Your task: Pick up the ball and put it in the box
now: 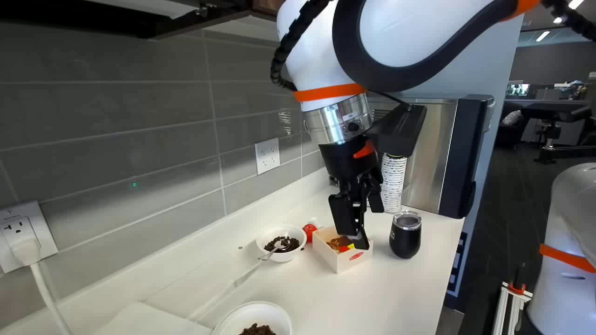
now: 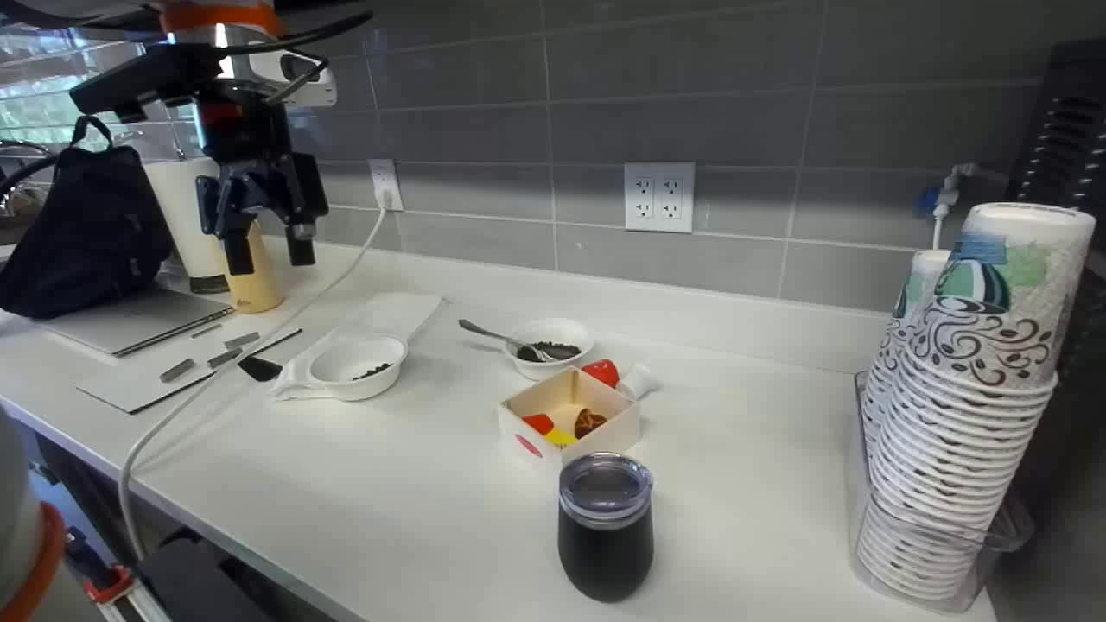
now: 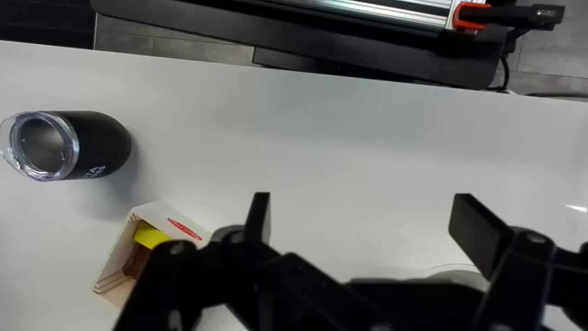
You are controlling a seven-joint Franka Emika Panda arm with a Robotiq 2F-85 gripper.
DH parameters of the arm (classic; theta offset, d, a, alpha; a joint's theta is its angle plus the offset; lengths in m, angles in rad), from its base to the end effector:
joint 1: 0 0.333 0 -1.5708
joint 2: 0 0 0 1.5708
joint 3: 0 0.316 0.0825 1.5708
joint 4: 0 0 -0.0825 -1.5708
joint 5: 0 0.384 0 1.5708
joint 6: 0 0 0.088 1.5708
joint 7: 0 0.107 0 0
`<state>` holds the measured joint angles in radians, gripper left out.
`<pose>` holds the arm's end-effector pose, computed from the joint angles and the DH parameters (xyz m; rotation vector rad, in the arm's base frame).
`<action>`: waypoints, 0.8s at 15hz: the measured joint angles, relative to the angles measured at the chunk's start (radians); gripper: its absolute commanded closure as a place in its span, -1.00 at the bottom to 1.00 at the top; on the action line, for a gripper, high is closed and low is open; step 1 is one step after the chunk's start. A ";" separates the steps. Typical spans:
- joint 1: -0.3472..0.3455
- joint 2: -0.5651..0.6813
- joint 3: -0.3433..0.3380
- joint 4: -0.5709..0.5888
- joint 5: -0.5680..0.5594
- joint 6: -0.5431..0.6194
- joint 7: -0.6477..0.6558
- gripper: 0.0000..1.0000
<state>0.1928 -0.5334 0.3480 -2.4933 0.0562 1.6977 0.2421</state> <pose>0.3028 0.1912 0.4396 2.8930 0.3092 -0.3291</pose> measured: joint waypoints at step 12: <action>0.000 -0.001 -0.045 -0.063 -0.003 0.087 -0.003 -1.00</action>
<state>0.1926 -0.5347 0.3025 -2.5564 0.0536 1.7848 0.2390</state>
